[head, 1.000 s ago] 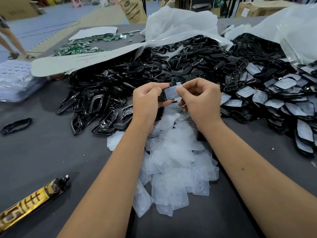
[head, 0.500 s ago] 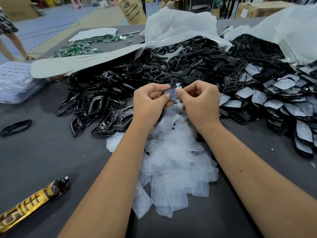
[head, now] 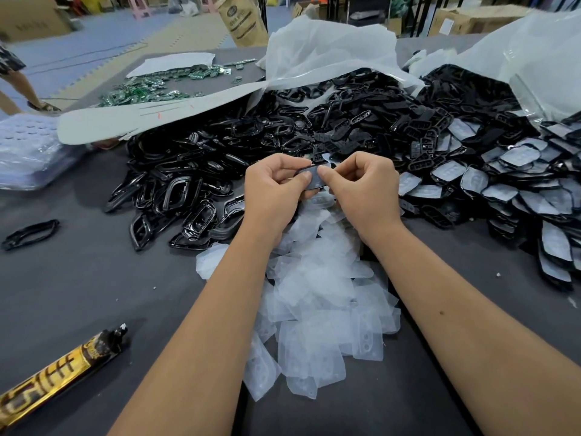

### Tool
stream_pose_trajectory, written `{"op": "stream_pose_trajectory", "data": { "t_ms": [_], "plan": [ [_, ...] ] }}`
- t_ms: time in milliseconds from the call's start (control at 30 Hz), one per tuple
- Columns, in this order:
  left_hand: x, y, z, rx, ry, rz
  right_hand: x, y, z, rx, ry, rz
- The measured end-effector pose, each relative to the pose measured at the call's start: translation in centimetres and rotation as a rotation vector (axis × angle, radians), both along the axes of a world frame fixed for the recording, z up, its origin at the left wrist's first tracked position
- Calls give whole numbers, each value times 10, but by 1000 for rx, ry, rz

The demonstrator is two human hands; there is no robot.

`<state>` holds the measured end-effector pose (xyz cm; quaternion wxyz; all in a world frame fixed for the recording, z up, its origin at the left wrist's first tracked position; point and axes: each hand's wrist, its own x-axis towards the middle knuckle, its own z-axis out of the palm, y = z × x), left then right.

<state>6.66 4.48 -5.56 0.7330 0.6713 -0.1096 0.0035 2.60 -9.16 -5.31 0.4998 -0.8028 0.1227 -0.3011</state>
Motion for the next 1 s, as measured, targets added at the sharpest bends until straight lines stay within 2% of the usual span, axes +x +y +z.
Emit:
{"op": "stream_pose_trajectory", "data": {
  "t_ms": [100, 333, 600, 833, 1000],
  "plan": [
    [2, 1, -1, -4, 1, 0, 1, -1, -1, 53, -1, 19],
    [2, 1, -2, -29, -19, -56, 1, -6, -2, 178, 26, 209],
    [1, 3, -1, -31, -27, -58, 0, -5, 1, 307, -18, 275],
    [3, 3, -2, -14, -13, -57, 1, -5, 1, 351, -11, 271],
    [2, 2, -1, -26, -4, -48, 2, -6, -2, 303, -10, 266]
  ]
}}
